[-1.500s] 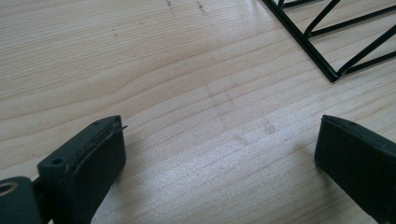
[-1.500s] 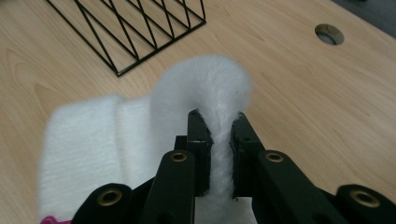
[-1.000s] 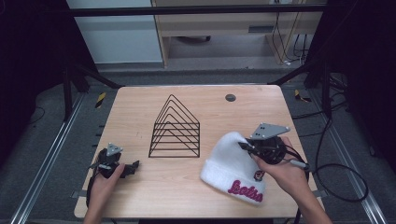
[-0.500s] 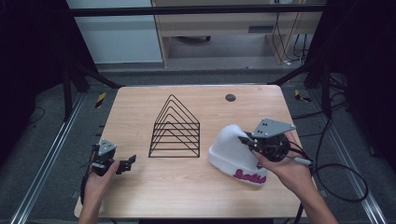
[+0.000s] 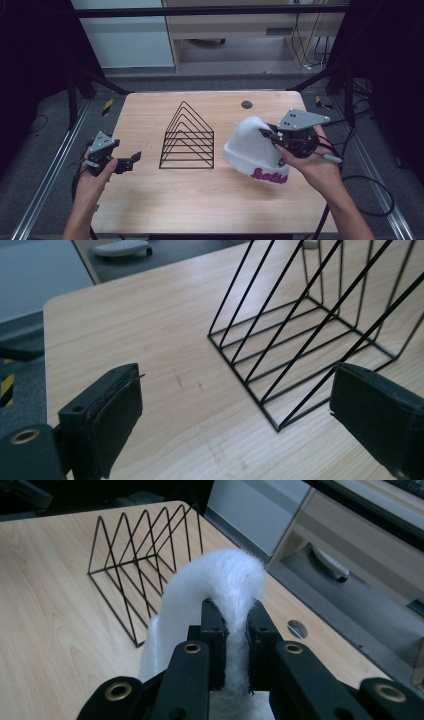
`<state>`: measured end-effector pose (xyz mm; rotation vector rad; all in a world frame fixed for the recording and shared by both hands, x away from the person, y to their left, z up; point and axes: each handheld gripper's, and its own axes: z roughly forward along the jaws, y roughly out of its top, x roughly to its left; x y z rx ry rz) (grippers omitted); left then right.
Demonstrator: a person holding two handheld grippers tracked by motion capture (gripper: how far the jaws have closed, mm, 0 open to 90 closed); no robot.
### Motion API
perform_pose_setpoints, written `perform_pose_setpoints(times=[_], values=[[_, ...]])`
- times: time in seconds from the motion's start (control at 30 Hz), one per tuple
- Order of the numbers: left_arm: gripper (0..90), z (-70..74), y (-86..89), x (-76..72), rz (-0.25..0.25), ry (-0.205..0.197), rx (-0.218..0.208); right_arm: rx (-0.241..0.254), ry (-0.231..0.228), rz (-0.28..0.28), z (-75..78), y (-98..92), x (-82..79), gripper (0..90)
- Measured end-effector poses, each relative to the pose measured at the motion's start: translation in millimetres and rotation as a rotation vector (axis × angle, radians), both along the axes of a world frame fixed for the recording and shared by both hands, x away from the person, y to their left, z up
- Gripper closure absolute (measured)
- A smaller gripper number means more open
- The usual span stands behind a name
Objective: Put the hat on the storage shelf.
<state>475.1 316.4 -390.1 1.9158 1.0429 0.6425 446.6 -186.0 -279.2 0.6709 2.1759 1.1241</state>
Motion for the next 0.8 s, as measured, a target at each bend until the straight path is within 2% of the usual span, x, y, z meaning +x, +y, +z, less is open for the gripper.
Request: perform_pose_setpoints(times=[0.03,0.17,0.23,0.43,0.8], values=[[6.1,0.0,0.0,0.0,0.0,0.0,0.0,0.0,0.0,0.0,0.0,0.0,0.0,82.0],[6.1,16.5,-6.8,1.3,-0.044,-0.017,-0.034,0.004,-0.022,-0.01,11.4,2.7,4.6,82.0],[6.1,25.9,-13.1,2.4,-0.067,-0.026,-0.018,0.005,-0.04,-0.018,20.1,4.6,8.6,82.0],[5.9,40.4,-24.4,3.7,-0.109,-0.044,-0.001,0.025,-0.064,-0.027,33.2,7.2,14.6,82.0],[5.2,50.4,-31.8,2.1,-0.139,-0.05,-0.016,0.036,-0.101,-0.024,54.6,15.5,21.6,82.1]])
